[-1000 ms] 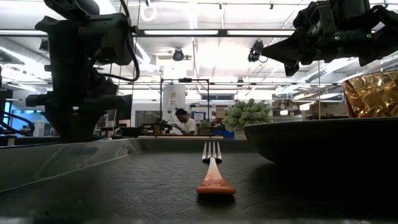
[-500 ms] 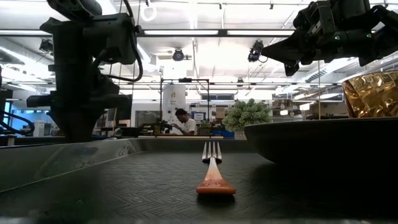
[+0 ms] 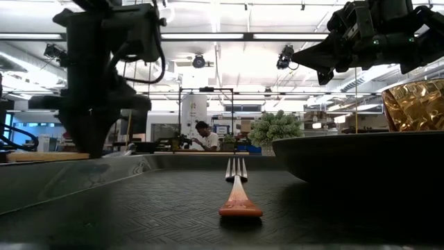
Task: Pick and place plate/cup/fork/spoon on tray
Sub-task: Put the yellow spoon on the black tray to the left side of the orange spoon
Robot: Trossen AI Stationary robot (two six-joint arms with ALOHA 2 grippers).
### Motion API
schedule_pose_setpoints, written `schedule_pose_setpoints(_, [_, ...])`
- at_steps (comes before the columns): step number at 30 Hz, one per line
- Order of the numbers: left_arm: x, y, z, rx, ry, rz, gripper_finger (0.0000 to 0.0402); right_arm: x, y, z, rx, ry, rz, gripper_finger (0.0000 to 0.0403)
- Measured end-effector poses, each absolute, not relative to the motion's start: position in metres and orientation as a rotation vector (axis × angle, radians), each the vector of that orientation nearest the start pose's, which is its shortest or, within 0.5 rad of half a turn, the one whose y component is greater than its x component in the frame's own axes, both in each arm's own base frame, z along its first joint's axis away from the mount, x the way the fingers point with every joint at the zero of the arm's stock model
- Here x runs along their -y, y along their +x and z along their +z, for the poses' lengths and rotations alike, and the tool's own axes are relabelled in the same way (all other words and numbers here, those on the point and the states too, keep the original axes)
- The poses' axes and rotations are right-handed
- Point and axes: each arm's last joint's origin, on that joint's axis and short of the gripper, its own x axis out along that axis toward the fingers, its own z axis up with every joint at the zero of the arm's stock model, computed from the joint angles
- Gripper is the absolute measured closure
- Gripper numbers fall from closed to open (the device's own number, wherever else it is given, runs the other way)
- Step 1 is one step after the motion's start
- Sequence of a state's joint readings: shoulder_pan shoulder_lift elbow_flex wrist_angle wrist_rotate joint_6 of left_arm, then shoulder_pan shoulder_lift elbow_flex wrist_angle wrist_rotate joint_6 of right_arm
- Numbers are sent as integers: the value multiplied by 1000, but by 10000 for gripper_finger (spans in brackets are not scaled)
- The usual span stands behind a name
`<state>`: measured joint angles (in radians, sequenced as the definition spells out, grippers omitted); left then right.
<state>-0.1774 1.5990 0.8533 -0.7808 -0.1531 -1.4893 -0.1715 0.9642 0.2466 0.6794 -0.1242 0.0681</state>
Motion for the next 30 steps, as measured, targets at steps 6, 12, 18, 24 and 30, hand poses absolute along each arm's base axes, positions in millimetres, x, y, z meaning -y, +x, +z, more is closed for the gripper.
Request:
schedule_pose_setpoints(6, [44,259,162,-1124,-965,1038,352,29,188,201,-36,74,-48,396])
schedule_pose_setpoints(12, [63,276,179,-991,-1003,1029,352,29,188,201,-38,74,-48,396])
schedule_pose_setpoints(18, [98,304,189,-913,-1018,1022,352,29,188,199,-51,76,-45,396])
schedule_pose_setpoints(24, [132,338,188,-938,-1038,1016,351,28,188,199,-58,77,-39,396])
schedule_pose_setpoints(30, [156,372,186,-950,-1032,1012,351,26,188,198,-60,76,-27,396])
